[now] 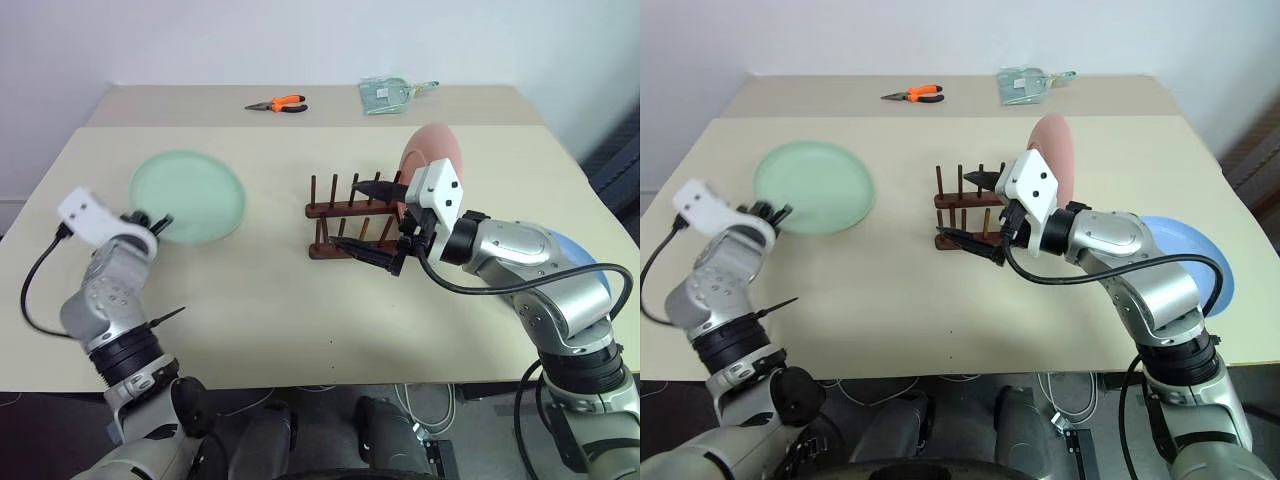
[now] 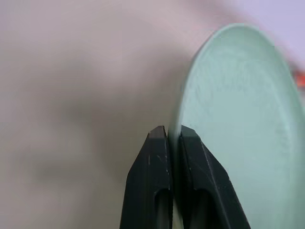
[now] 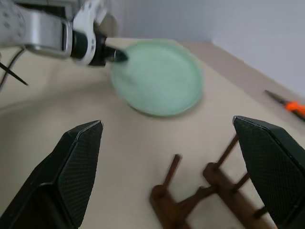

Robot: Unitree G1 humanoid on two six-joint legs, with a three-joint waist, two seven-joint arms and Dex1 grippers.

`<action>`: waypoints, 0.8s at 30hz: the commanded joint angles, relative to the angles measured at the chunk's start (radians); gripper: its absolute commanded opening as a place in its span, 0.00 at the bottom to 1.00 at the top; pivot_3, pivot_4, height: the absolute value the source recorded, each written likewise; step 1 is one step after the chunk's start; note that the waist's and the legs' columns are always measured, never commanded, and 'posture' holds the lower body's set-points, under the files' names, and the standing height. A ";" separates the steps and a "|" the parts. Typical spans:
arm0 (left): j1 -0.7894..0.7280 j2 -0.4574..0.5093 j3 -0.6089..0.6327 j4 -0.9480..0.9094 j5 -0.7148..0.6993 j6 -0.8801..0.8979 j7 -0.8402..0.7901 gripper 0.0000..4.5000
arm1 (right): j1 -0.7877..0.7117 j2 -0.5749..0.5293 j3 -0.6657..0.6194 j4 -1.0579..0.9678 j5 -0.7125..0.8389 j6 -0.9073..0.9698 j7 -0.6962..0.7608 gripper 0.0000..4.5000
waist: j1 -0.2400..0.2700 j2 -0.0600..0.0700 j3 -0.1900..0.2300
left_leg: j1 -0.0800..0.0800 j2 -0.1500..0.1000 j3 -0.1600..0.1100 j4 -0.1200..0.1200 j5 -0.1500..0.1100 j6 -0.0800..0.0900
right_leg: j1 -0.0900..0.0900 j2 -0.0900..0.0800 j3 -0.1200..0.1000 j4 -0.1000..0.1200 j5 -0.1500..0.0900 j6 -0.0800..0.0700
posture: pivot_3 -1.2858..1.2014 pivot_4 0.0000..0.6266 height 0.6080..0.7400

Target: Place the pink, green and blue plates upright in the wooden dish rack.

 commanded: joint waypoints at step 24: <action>-0.165 -0.073 -0.220 -0.250 -0.197 -0.009 -0.038 0.56 | -0.179 0.010 0.178 0.354 -0.789 -0.647 -0.134 0.00 | -0.010 0.001 0.001 | 0.001 0.000 0.002 -0.001 0.000 0.000 | 0.000 0.001 0.002 0.000 0.000 0.000 | 0.52 0.24 1.00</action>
